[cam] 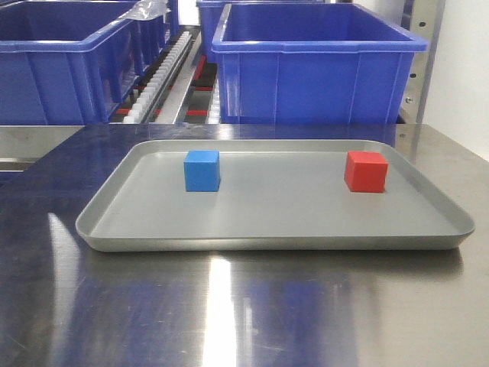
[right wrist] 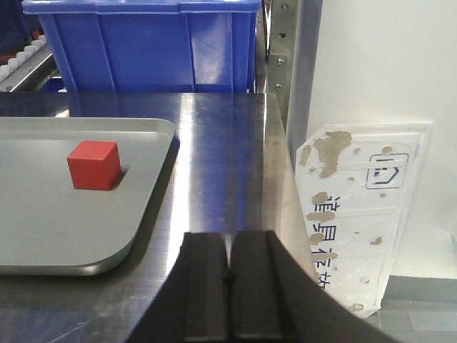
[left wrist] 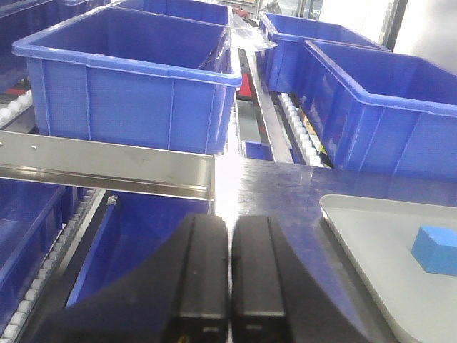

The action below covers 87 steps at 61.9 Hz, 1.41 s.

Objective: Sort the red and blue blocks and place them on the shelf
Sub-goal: 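Move the right gripper over the red cube on the tray, then lower the right gripper around the red cube and close it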

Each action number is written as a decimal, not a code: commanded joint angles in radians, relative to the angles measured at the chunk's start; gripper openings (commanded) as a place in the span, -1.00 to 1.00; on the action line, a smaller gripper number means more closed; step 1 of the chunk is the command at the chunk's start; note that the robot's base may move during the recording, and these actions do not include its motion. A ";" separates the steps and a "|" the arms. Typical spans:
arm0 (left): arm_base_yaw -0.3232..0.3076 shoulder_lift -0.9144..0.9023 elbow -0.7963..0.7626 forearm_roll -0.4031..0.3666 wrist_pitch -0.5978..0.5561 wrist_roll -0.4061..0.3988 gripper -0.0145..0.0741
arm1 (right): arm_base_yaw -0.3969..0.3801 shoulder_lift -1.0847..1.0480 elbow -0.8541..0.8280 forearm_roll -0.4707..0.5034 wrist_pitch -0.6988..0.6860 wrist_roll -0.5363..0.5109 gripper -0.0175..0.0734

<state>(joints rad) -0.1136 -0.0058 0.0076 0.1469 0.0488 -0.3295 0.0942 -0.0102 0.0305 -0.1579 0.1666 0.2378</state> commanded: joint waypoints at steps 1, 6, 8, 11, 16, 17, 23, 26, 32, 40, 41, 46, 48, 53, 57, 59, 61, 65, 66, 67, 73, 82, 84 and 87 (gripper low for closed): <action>-0.004 -0.017 0.036 -0.006 -0.083 -0.003 -0.36 | -0.006 -0.019 -0.020 -0.036 -0.084 -0.003 -0.46; -0.004 -0.017 0.036 -0.006 -0.083 -0.003 -0.36 | -0.005 -0.019 -0.020 -0.037 -0.098 -0.003 -0.46; -0.004 -0.017 0.036 -0.006 -0.083 -0.003 -0.36 | -0.004 -0.017 -0.020 -0.029 -0.118 -0.003 -0.46; -0.004 -0.017 0.036 -0.006 -0.083 -0.003 -0.36 | -0.004 -0.002 -0.023 -0.017 -0.154 -0.003 -0.46; -0.004 -0.017 0.036 -0.006 -0.083 -0.003 -0.36 | -0.004 0.079 -0.060 -0.014 -0.176 -0.003 -0.46; -0.004 -0.017 0.036 -0.006 -0.083 -0.003 -0.36 | -0.004 0.098 -0.070 -0.014 -0.173 -0.003 -0.46; -0.004 -0.017 0.036 -0.006 -0.083 -0.003 -0.36 | -0.006 0.273 -0.167 -0.055 -0.167 -0.003 -0.46; -0.004 -0.017 0.036 -0.006 -0.083 -0.003 -0.36 | -0.006 0.368 -0.229 -0.063 -0.167 -0.003 -0.46; -0.004 -0.017 0.036 -0.006 -0.083 -0.003 -0.36 | -0.006 0.562 -0.383 -0.023 -0.152 0.015 -0.46; -0.004 -0.017 0.036 -0.006 -0.083 -0.003 -0.36 | -0.004 0.840 -0.621 0.071 -0.014 0.026 -0.46; -0.004 -0.017 0.036 -0.006 -0.083 -0.003 -0.36 | -0.003 0.878 -0.654 0.075 0.004 0.026 -0.46; -0.004 -0.017 0.036 -0.006 -0.083 -0.003 -0.36 | 0.009 1.015 -0.762 0.082 0.069 0.026 -0.46; -0.004 -0.017 0.036 -0.006 -0.083 -0.003 -0.36 | 0.019 1.069 -0.806 0.094 0.098 0.026 -0.46; -0.004 -0.017 0.036 -0.006 -0.083 -0.003 -0.36 | 0.049 1.177 -0.899 0.105 0.189 0.026 -0.46; -0.004 -0.017 0.036 -0.006 -0.083 -0.003 -0.36 | 0.077 1.242 -0.972 0.105 0.251 0.026 -0.46; -0.004 -0.017 0.036 -0.006 -0.083 -0.003 -0.36 | 0.094 1.273 -1.002 0.105 0.278 0.026 -0.46; -0.004 -0.017 0.036 -0.006 -0.083 -0.003 -0.36 | 0.109 1.295 -1.022 0.105 0.292 0.026 -0.43; -0.004 -0.017 0.036 -0.006 -0.083 -0.003 -0.36 | 0.150 1.336 -1.056 0.105 0.310 0.026 -0.23; -0.004 -0.017 0.036 -0.006 -0.083 -0.003 -0.36 | 0.162 1.342 -1.064 0.105 0.310 0.026 -0.12; -0.004 -0.017 0.036 -0.006 -0.083 -0.003 -0.36 | 0.170 1.349 -1.070 0.105 0.310 0.026 -0.04; -0.004 -0.017 0.036 -0.006 -0.083 -0.003 -0.36 | 0.214 1.375 -1.100 0.105 0.305 0.026 0.48; -0.004 -0.017 0.036 -0.006 -0.083 -0.003 -0.36 | 0.265 1.397 -1.133 0.114 0.307 0.026 0.62; -0.004 -0.017 0.036 -0.006 -0.083 -0.003 -0.36 | 0.273 1.403 -1.141 0.121 0.312 0.026 0.59; -0.004 -0.017 0.036 -0.006 -0.083 -0.003 -0.36 | 0.282 1.412 -1.151 0.133 0.318 0.027 0.55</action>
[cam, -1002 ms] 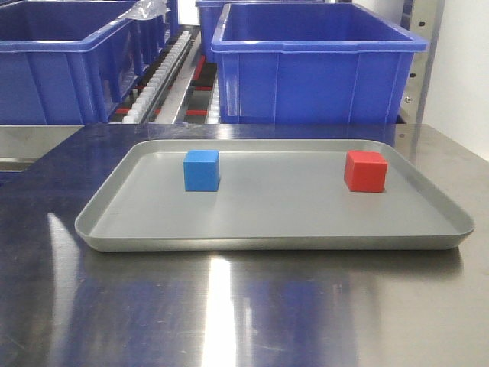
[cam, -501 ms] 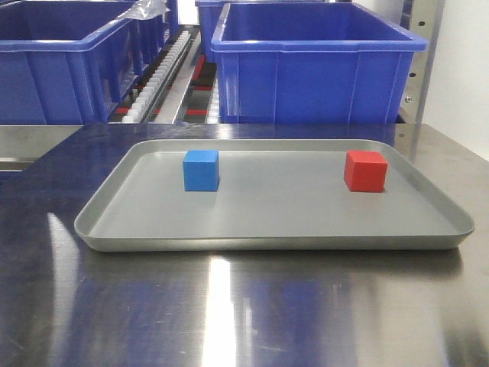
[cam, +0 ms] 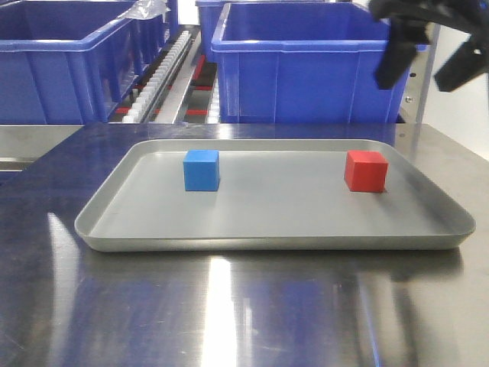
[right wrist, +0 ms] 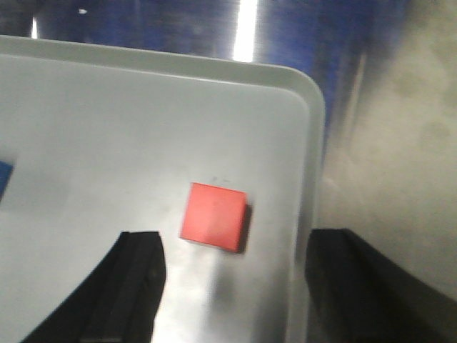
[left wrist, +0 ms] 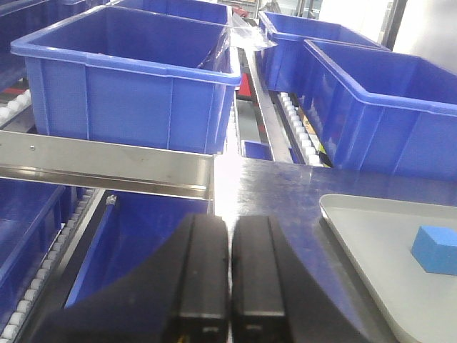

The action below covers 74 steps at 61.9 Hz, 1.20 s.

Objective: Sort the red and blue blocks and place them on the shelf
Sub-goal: 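Lower the right gripper around the red cube and close it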

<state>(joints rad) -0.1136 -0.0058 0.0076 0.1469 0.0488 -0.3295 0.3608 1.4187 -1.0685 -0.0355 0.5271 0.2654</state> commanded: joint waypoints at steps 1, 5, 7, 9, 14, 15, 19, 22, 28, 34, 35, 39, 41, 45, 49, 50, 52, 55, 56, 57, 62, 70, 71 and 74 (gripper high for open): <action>-0.004 -0.017 0.036 -0.006 -0.083 -0.003 -0.36 | 0.018 -0.013 -0.055 0.012 -0.041 0.000 0.54; -0.004 -0.017 0.036 -0.006 -0.083 -0.003 -0.36 | 0.026 0.007 -0.070 0.022 -0.027 0.000 0.51; -0.004 -0.017 0.036 -0.006 -0.083 -0.003 -0.36 | 0.028 0.019 -0.080 0.024 -0.017 0.000 0.49; -0.004 -0.017 0.036 -0.006 -0.083 -0.003 -0.36 | 0.028 0.030 -0.089 0.029 -0.010 0.000 0.49; -0.004 -0.017 0.036 -0.006 -0.083 -0.003 -0.36 | 0.028 0.058 -0.106 0.035 0.010 0.001 0.49; -0.004 -0.017 0.036 -0.006 -0.083 -0.003 -0.36 | 0.028 0.066 -0.108 0.035 0.012 0.004 0.49; -0.004 -0.017 0.036 -0.006 -0.083 -0.003 -0.36 | 0.028 0.087 -0.114 0.035 0.012 0.015 0.49; -0.004 -0.017 0.036 -0.006 -0.083 -0.003 -0.36 | 0.027 0.102 -0.117 0.035 0.012 0.023 0.49; -0.004 -0.017 0.036 -0.006 -0.083 -0.003 -0.36 | 0.027 0.132 -0.117 0.035 0.014 0.023 0.49; -0.004 -0.017 0.036 -0.006 -0.083 -0.003 -0.36 | 0.027 0.162 -0.117 0.035 0.012 0.024 0.49; -0.004 -0.017 0.036 -0.006 -0.083 -0.003 -0.36 | 0.027 0.166 -0.117 0.035 0.011 0.028 0.49; -0.004 -0.017 0.036 -0.006 -0.083 -0.003 -0.36 | 0.027 0.178 -0.117 0.035 0.006 0.045 0.49; -0.004 -0.017 0.036 -0.006 -0.083 -0.003 -0.36 | 0.027 0.186 -0.117 0.035 0.003 0.051 0.49; -0.004 -0.017 0.036 -0.006 -0.083 -0.003 -0.36 | 0.026 0.197 -0.117 0.035 -0.007 0.055 0.49; -0.004 -0.017 0.036 -0.006 -0.083 -0.003 -0.36 | 0.025 0.212 -0.117 0.035 -0.019 0.056 0.49; -0.004 -0.017 0.036 -0.006 -0.083 -0.003 -0.36 | 0.025 0.215 -0.117 0.035 -0.020 0.056 0.49; -0.004 -0.017 0.036 -0.006 -0.083 -0.003 -0.36 | 0.025 0.220 -0.117 0.035 -0.023 0.056 0.49; -0.004 -0.017 0.036 -0.006 -0.083 -0.003 -0.36 | 0.025 0.229 -0.117 0.035 -0.028 0.056 0.49; -0.004 -0.017 0.036 -0.006 -0.083 -0.003 -0.36 | 0.025 0.234 -0.117 0.035 -0.028 0.057 0.49; -0.004 -0.017 0.036 -0.006 -0.083 -0.003 -0.36 | 0.025 0.236 -0.117 0.035 -0.030 0.057 0.49; -0.004 -0.017 0.036 -0.006 -0.083 -0.003 -0.36 | 0.025 0.251 -0.121 0.035 -0.033 0.057 0.49; -0.004 -0.017 0.036 -0.006 -0.083 -0.003 -0.36 | 0.025 0.275 -0.139 0.035 -0.032 0.057 0.49; -0.004 -0.017 0.036 -0.006 -0.083 -0.003 -0.36 | 0.025 0.278 -0.141 0.035 -0.032 0.057 0.49; -0.004 -0.017 0.036 -0.006 -0.083 -0.003 -0.36 | 0.025 0.285 -0.151 0.035 -0.030 0.057 0.47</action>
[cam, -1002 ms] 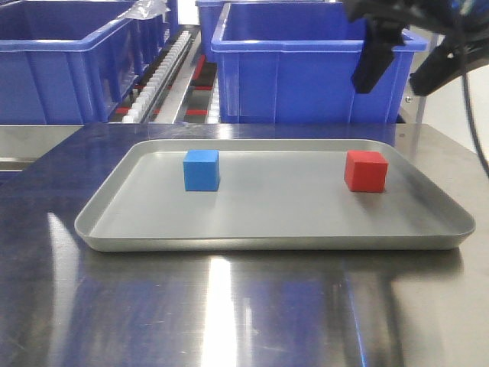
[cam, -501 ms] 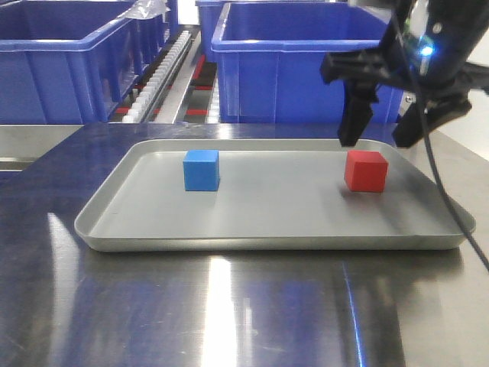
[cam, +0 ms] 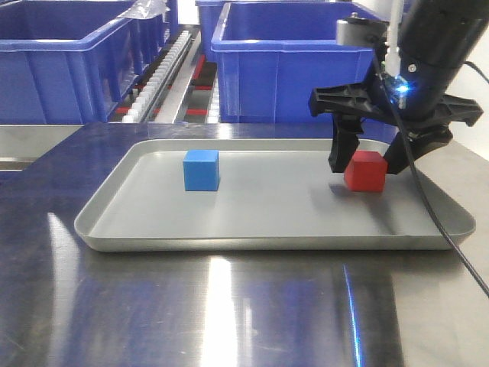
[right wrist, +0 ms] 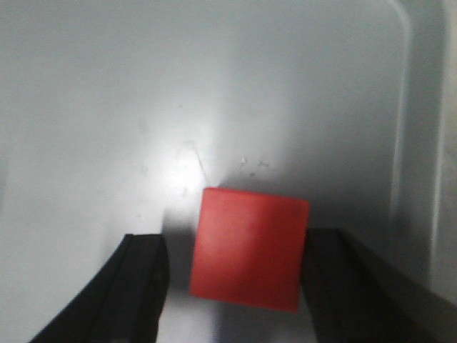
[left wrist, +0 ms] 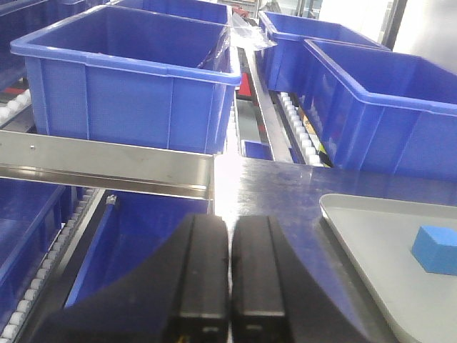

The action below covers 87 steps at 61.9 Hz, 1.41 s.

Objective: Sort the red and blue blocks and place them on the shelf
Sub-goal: 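Lower the right gripper around the red cube and close it, then lift the red cube off the tray with the right gripper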

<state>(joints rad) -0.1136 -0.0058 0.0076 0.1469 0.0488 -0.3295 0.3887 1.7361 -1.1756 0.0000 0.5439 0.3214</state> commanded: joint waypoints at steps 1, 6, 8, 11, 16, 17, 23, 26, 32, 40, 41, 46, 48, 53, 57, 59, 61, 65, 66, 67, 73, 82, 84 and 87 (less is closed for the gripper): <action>-0.004 -0.017 0.036 -0.006 -0.083 -0.003 -0.36 | -0.003 -0.030 -0.046 0.000 -0.045 0.001 0.46; -0.004 -0.017 0.036 -0.006 -0.083 -0.003 -0.36 | -0.003 -0.022 -0.053 0.000 -0.041 0.001 0.40; -0.004 -0.017 0.036 -0.006 -0.083 -0.003 -0.36 | -0.003 -0.021 -0.053 0.000 -0.038 0.001 0.36; -0.004 -0.017 0.036 -0.006 -0.083 -0.003 -0.36 | -0.003 -0.019 -0.053 0.000 -0.035 0.001 0.30; -0.004 -0.017 0.036 -0.006 -0.083 -0.003 -0.36 | -0.003 -0.016 -0.053 -0.006 -0.034 0.001 0.18; -0.004 -0.017 0.036 -0.006 -0.083 -0.003 -0.36 | -0.003 -0.016 -0.053 -0.006 -0.034 0.001 0.15; -0.004 -0.017 0.036 -0.006 -0.083 -0.003 -0.36 | -0.003 -0.016 -0.053 -0.011 -0.034 0.001 -0.07; -0.004 -0.017 0.036 -0.006 -0.083 -0.003 -0.36 | -0.003 -0.019 -0.054 -0.013 -0.035 0.001 -0.21; -0.004 -0.017 0.036 -0.006 -0.083 -0.003 -0.36 | -0.003 -0.041 -0.056 -0.022 -0.038 0.001 -0.46; -0.004 -0.017 0.036 -0.006 -0.083 -0.003 -0.36 | -0.003 -0.121 -0.062 -0.041 -0.059 0.001 -0.48; -0.004 -0.017 0.036 -0.006 -0.083 -0.003 -0.36 | -0.003 -0.134 -0.062 -0.046 -0.063 0.001 -0.48; -0.004 -0.017 0.036 -0.006 -0.083 -0.003 -0.36 | -0.003 -0.211 -0.062 -0.071 -0.089 0.001 -0.48; -0.004 -0.017 0.036 -0.006 -0.083 -0.003 -0.36 | -0.003 -0.240 -0.062 -0.081 -0.102 0.001 -0.48; -0.004 -0.017 0.036 -0.006 -0.083 -0.003 -0.36 | -0.008 -0.327 -0.056 -0.106 -0.123 0.001 -0.48; -0.004 -0.017 0.036 -0.006 -0.083 -0.003 -0.36 | -0.021 -0.423 -0.025 -0.115 -0.159 0.001 -0.48; -0.004 -0.017 0.036 -0.006 -0.083 -0.003 -0.36 | -0.030 -0.460 -0.009 -0.115 -0.170 0.001 -0.48; -0.004 -0.017 0.036 -0.006 -0.083 -0.003 -0.36 | -0.042 -0.506 0.016 -0.115 -0.183 0.001 -0.48; -0.004 -0.017 0.036 -0.006 -0.083 -0.003 -0.36 | -0.066 -0.591 0.072 -0.115 -0.205 0.001 -0.48; -0.004 -0.017 0.036 -0.006 -0.083 -0.003 -0.36 | -0.076 -0.620 0.092 -0.115 -0.209 0.001 -0.48; -0.004 -0.017 0.036 -0.006 -0.083 -0.003 -0.36 | -0.083 -0.639 0.106 -0.115 -0.214 0.001 -0.48; -0.004 -0.017 0.036 -0.006 -0.083 -0.003 -0.36 | -0.135 -0.772 0.215 -0.115 -0.230 0.001 -0.48; -0.004 -0.017 0.036 -0.006 -0.083 -0.003 -0.36 | -0.231 -0.972 0.377 -0.115 -0.238 0.001 -0.48; -0.004 -0.017 0.036 -0.006 -0.083 -0.003 -0.36 | -0.245 -1.008 0.403 -0.115 -0.238 0.001 -0.48; -0.004 -0.017 0.036 -0.006 -0.083 -0.003 -0.36 | -0.269 -1.083 0.457 -0.115 -0.238 0.001 -0.48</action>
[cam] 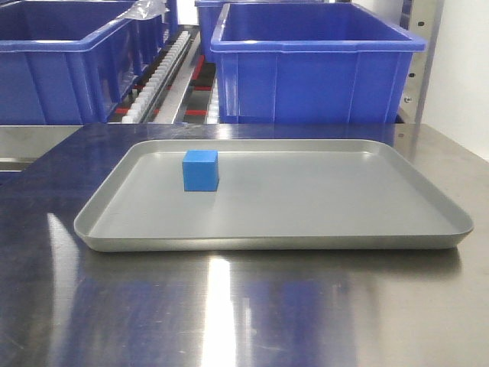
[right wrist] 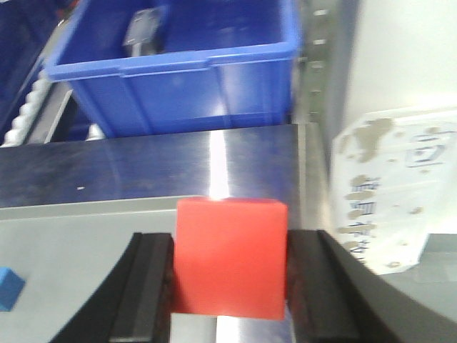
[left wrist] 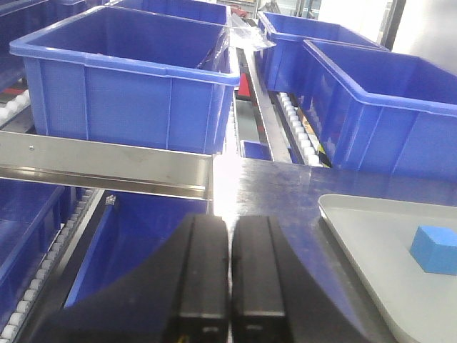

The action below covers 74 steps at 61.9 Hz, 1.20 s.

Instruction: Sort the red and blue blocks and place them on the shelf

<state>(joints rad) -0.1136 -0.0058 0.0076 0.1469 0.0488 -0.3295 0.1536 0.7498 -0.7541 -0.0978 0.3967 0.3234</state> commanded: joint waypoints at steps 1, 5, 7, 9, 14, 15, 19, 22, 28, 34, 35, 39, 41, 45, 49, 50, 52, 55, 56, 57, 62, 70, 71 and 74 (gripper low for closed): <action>-0.004 -0.017 0.036 -0.006 -0.083 -0.003 -0.36 | -0.041 -0.111 0.046 -0.017 -0.091 -0.001 -0.48; -0.004 -0.017 0.036 -0.006 -0.083 -0.003 -0.36 | -0.060 -0.177 0.095 -0.017 -0.092 -0.001 -0.48; -0.004 -0.017 0.036 -0.006 -0.083 -0.003 -0.36 | -0.066 -0.198 0.110 -0.017 -0.092 -0.001 -0.48; -0.004 -0.017 0.036 -0.006 -0.083 -0.003 -0.36 | -0.070 -0.219 0.127 -0.017 -0.093 -0.001 -0.48; -0.004 -0.017 0.036 -0.006 -0.083 -0.003 -0.36 | -0.070 -0.253 0.151 -0.017 -0.099 -0.001 -0.48; -0.004 -0.017 0.036 -0.006 -0.083 -0.003 -0.36 | -0.070 -0.257 0.153 -0.017 -0.100 -0.001 -0.48; -0.004 -0.017 0.036 -0.006 -0.083 -0.003 -0.36 | -0.070 -0.262 0.155 -0.017 -0.102 -0.001 -0.48; -0.004 -0.017 0.036 -0.006 -0.083 -0.003 -0.36 | -0.070 -0.261 0.155 -0.017 -0.115 -0.001 -0.48; -0.004 -0.017 0.036 -0.006 -0.083 -0.003 -0.36 | -0.070 -0.261 0.155 -0.017 -0.114 -0.001 -0.48; -0.004 -0.017 0.036 -0.006 -0.083 -0.003 -0.36 | -0.070 -0.261 0.155 -0.017 -0.112 -0.001 -0.48; -0.004 -0.017 0.036 -0.006 -0.083 -0.003 -0.36 | -0.070 -0.261 0.155 -0.017 -0.112 -0.001 -0.48; -0.004 -0.017 0.036 -0.006 -0.083 -0.003 -0.36 | -0.070 -0.261 0.155 -0.017 -0.112 -0.001 -0.48; -0.004 -0.017 0.036 -0.006 -0.083 -0.003 -0.36 | -0.070 -0.261 0.155 -0.017 -0.112 -0.001 -0.48; -0.004 -0.017 0.036 -0.006 -0.083 -0.003 -0.36 | -0.070 -0.261 0.155 -0.017 -0.112 -0.001 -0.48; -0.004 -0.017 0.036 -0.006 -0.083 -0.003 -0.36 | -0.070 -0.261 0.155 -0.017 -0.112 -0.001 -0.49; -0.004 -0.017 0.036 -0.006 -0.083 -0.003 -0.36 | -0.070 -0.261 0.155 -0.017 -0.112 -0.001 -0.49; -0.004 -0.017 0.036 -0.006 -0.083 -0.003 -0.36 | -0.070 -0.261 0.155 -0.017 -0.112 -0.001 -0.49; -0.004 -0.017 0.036 -0.006 -0.083 -0.003 -0.36 | -0.070 -0.261 0.155 -0.017 -0.112 -0.001 -0.49; -0.004 -0.017 0.036 -0.006 -0.083 -0.003 -0.36 | -0.070 -0.261 0.155 -0.017 -0.112 -0.001 -0.49; -0.004 -0.017 0.036 -0.006 -0.083 -0.003 -0.36 | -0.070 -0.261 0.155 -0.017 -0.112 -0.001 -0.49; -0.004 -0.017 0.036 -0.006 -0.083 -0.003 -0.36 | -0.070 -0.261 0.155 -0.017 -0.112 -0.001 -0.49; -0.004 -0.017 0.036 -0.006 -0.083 -0.003 -0.36 | -0.070 -0.261 0.155 -0.017 -0.112 -0.001 -0.49; -0.004 -0.017 0.036 -0.006 -0.083 -0.003 -0.36 | -0.070 -0.261 0.155 -0.017 -0.112 -0.001 -0.49; -0.004 -0.017 0.036 -0.006 -0.083 -0.003 -0.36 | -0.070 -0.261 0.155 -0.017 -0.112 -0.001 -0.49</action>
<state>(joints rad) -0.1136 -0.0058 0.0076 0.1469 0.0488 -0.3295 0.0886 0.4883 -0.5718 -0.0978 0.3812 0.3250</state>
